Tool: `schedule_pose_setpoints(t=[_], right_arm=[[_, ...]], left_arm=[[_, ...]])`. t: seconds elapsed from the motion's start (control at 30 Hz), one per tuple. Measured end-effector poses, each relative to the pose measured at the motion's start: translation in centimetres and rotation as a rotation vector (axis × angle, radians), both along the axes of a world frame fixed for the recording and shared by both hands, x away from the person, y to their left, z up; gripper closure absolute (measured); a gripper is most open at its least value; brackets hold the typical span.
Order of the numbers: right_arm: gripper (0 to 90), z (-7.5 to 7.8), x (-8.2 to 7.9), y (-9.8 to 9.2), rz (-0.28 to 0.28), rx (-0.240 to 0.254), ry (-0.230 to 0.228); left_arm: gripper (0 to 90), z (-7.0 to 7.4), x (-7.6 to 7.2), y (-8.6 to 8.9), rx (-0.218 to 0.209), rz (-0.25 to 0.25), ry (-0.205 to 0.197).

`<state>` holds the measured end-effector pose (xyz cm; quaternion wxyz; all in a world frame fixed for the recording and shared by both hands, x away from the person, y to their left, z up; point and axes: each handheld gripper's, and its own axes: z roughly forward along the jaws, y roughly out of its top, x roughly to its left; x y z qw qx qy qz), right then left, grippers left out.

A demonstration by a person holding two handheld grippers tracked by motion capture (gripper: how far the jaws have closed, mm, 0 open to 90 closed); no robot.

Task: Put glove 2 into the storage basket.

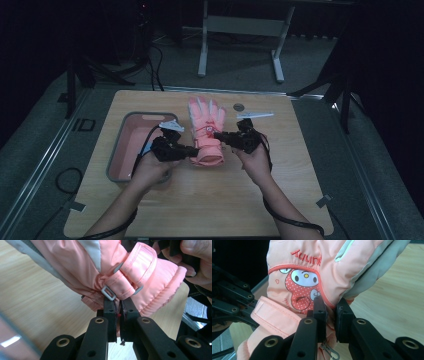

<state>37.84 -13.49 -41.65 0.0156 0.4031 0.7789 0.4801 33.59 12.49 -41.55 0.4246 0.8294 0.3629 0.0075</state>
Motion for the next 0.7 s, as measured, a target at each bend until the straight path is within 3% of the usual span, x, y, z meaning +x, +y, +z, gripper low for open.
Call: schedule_pose_setpoints(t=[0.37, 0.5, 0.7], right_arm=[[81.0, 2.0, 0.8, 5.7, 0.063, 0.022, -0.014], [81.0, 2.2, 0.9, 7.5, 0.084, 0.026, -0.019], [81.0, 2.4, 1.1, 11.6, 0.124, 0.048, -0.017]], left_arm=[[85.7, 2.2, -1.0, 5.5, 0.021, 0.062, -0.028], [85.7, 2.6, -1.3, 7.0, 0.035, 0.077, -0.030], [85.6, 3.1, -2.2, 10.8, 0.063, 0.118, -0.036]])
